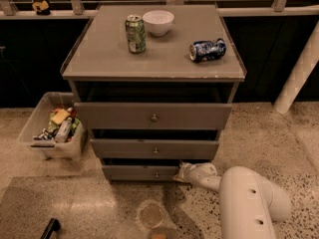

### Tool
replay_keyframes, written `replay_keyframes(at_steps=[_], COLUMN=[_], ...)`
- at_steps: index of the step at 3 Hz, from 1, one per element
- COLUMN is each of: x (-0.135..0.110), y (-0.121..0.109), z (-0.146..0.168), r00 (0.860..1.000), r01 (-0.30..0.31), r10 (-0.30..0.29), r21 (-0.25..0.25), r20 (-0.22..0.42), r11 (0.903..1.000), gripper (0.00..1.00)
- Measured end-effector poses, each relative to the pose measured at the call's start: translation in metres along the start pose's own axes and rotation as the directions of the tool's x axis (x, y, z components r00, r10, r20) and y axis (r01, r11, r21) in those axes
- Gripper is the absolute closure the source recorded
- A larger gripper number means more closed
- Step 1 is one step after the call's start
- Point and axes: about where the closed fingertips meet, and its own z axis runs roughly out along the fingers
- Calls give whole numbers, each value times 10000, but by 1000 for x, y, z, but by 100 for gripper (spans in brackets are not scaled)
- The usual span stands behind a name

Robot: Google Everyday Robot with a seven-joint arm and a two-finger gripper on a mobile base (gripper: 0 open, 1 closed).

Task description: Open bottom drawer

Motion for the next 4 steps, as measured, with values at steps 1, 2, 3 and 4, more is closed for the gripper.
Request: replay_keyframes(at_steps=[1,2,3,4], x=[0,0,-2,-3], y=[0,0,-2,-5], z=[0,0,-4,-3], r00=[10000,10000,10000,9999], r01=[0,0,1,103], r10=[0,0,-1,-103], r21=[0,-1,-1,6], r20=[0,0,0,-83], r11=[10000,10000,10000,9999], gripper=[64,87,100,100])
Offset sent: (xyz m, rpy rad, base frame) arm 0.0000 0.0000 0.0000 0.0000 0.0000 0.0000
